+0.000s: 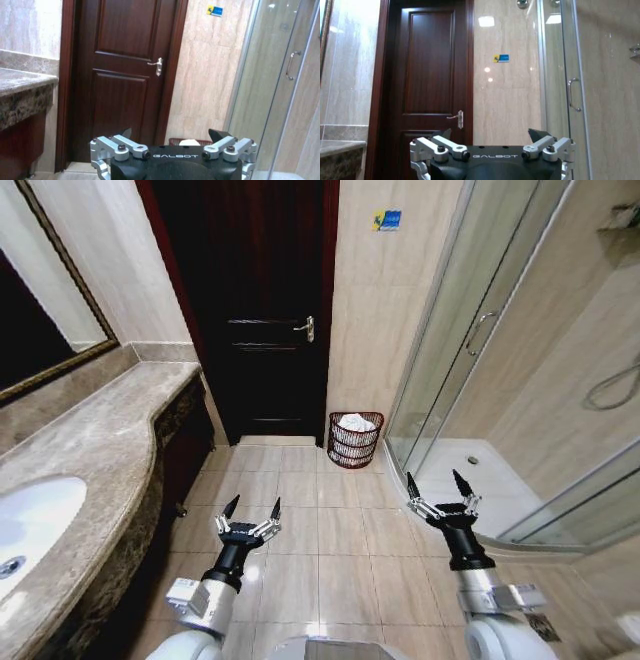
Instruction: Discard the used towel into the hamper.
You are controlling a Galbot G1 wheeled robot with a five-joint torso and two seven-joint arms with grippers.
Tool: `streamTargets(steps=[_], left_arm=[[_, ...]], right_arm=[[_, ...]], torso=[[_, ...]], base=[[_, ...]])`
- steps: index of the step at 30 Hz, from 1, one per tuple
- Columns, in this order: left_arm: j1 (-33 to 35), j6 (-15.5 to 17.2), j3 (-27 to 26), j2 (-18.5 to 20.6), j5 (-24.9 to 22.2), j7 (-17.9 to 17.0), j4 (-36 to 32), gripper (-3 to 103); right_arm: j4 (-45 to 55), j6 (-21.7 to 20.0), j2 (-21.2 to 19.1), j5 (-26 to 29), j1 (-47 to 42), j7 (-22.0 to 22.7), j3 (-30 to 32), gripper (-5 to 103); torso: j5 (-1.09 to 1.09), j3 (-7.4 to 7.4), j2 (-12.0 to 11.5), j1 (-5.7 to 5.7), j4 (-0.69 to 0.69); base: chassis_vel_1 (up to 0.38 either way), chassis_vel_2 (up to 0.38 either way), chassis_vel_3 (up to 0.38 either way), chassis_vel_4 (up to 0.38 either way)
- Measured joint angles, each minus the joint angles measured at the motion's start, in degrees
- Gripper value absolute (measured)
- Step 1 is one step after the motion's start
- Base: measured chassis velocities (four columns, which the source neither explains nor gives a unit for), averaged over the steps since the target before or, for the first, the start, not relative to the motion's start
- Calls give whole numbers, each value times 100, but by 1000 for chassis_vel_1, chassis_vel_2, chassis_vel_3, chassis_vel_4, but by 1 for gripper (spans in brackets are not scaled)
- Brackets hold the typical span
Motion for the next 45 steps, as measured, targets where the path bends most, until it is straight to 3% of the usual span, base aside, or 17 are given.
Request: streamTargets(steps=[45], left_arm=[[0, 0, 0, 0, 0, 0, 0, 100]], right_arm=[[0, 0, 0, 0, 0, 0, 0, 100]], torso=[[-1, 0, 0, 0, 0]], base=[[0, 0, 0, 0]])
